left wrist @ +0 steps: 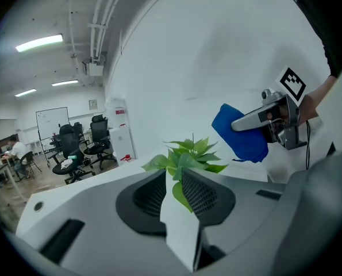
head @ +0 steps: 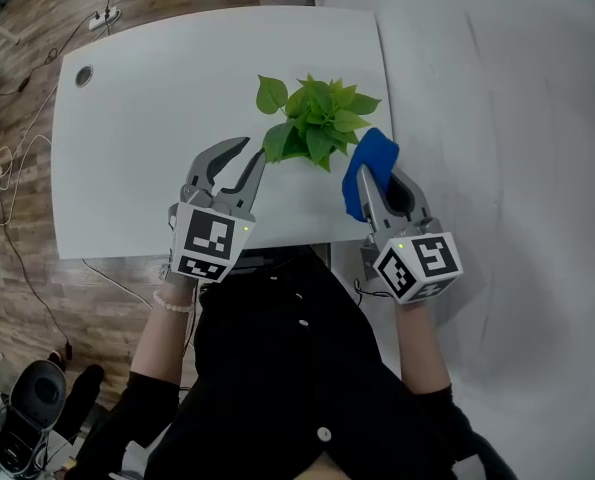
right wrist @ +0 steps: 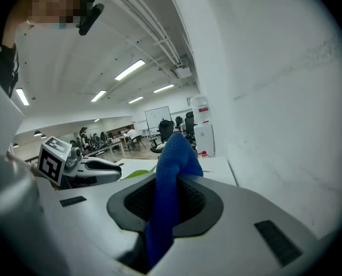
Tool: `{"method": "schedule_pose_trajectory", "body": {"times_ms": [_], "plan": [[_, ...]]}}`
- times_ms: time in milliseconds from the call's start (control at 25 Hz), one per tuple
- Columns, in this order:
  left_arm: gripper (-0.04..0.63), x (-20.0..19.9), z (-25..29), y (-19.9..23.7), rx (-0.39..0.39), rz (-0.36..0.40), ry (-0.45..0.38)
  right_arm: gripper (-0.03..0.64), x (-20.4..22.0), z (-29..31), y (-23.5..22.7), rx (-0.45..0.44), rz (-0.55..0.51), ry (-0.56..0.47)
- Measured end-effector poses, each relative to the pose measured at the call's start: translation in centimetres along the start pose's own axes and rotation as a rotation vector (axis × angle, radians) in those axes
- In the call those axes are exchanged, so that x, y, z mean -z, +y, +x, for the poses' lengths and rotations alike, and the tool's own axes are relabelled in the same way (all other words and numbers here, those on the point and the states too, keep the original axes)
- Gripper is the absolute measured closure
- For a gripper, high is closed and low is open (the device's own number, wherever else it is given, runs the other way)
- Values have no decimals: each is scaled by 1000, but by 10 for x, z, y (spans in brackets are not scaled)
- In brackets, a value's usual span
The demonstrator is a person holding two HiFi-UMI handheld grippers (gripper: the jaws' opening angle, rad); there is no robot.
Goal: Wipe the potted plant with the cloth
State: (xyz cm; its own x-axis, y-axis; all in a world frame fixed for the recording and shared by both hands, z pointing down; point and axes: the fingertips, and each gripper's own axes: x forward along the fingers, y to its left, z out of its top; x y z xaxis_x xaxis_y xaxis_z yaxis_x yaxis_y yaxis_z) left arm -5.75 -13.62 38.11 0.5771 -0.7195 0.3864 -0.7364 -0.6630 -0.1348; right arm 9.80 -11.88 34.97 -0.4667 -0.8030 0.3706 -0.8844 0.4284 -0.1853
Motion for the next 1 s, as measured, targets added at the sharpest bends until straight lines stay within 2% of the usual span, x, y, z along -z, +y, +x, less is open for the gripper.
{"method": "schedule_pose_trajectory", "body": {"times_ms": [160, 520, 600, 760, 800, 1000], "plan": [[542, -30, -14, 5, -23, 14, -60, 528, -25, -1, 5, -9, -62, -58], [568, -79, -37, 8, -57, 60, -146, 528, -75, 3, 33, -92, -104, -175], [569, -86, -39, 6, -45, 38, -175, 528, -81, 3, 37, -108, -115, -190], [572, -93, -46, 5, -60, -77, -190, 528, -91, 2, 44, -133, -141, -211], [572, -95, -48, 5, -67, -74, -185, 528, -92, 1, 45, -137, -147, -214], [572, -109, -51, 0, -82, 39, -190, 528, -97, -3, 48, -146, -165, -224]]}}
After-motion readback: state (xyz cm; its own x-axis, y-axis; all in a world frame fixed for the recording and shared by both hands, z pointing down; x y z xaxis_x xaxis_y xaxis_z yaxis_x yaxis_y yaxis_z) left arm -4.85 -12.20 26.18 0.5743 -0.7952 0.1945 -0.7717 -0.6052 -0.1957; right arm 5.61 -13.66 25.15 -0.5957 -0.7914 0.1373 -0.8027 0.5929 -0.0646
